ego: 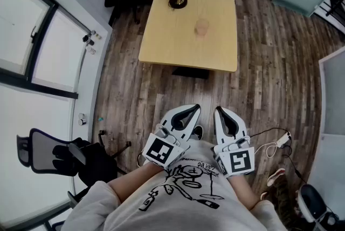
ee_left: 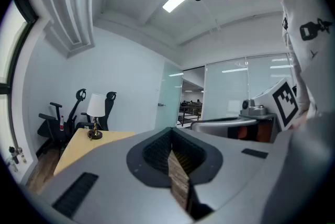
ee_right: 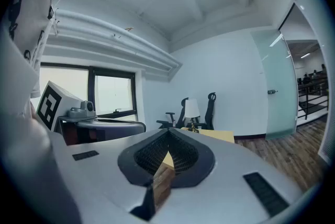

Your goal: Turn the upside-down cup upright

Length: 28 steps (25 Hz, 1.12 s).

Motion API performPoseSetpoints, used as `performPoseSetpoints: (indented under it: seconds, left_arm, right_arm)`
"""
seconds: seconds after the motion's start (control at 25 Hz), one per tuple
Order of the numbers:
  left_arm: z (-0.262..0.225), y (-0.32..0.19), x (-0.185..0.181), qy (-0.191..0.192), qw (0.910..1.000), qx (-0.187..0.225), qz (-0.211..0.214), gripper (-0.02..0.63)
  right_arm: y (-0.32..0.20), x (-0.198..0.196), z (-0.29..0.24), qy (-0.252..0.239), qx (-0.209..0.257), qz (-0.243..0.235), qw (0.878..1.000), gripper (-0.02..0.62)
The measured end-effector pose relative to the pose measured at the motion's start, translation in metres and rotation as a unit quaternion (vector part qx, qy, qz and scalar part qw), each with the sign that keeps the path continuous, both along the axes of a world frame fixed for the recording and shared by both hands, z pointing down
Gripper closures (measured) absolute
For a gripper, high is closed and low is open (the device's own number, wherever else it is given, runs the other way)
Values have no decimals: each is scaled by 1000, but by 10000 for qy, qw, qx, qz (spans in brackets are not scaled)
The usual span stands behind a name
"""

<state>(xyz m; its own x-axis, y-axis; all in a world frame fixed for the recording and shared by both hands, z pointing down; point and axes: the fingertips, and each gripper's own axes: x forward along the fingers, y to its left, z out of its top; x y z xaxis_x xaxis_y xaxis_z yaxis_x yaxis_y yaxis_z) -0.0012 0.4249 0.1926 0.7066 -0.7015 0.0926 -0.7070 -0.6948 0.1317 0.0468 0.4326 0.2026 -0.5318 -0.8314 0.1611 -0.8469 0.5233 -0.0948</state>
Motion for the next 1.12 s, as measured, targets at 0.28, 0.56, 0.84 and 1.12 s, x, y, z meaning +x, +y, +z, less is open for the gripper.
performPoseSetpoints:
  seconds: [0.28, 0.56, 0.84, 1.12]
  left_arm:
    - [10, 4, 25, -4, 9999, -101, -13, 597]
    - [13, -18, 16, -33, 9998, -110, -130, 597]
    - [18, -75, -3, -43, 9998, -73, -176, 597]
    - [23, -156, -28, -74, 9997, -184, -168, 597]
  right_arm:
    - [2, 24, 9, -19, -94, -25, 10000, 572]
    - [-20, 18, 17, -135, -200, -46, 9997, 572]
    - [-81, 0, 17, -162, -101, -85, 9998, 571]
    - [-163, -32, 23, 44, -161, -173, 9997, 571]
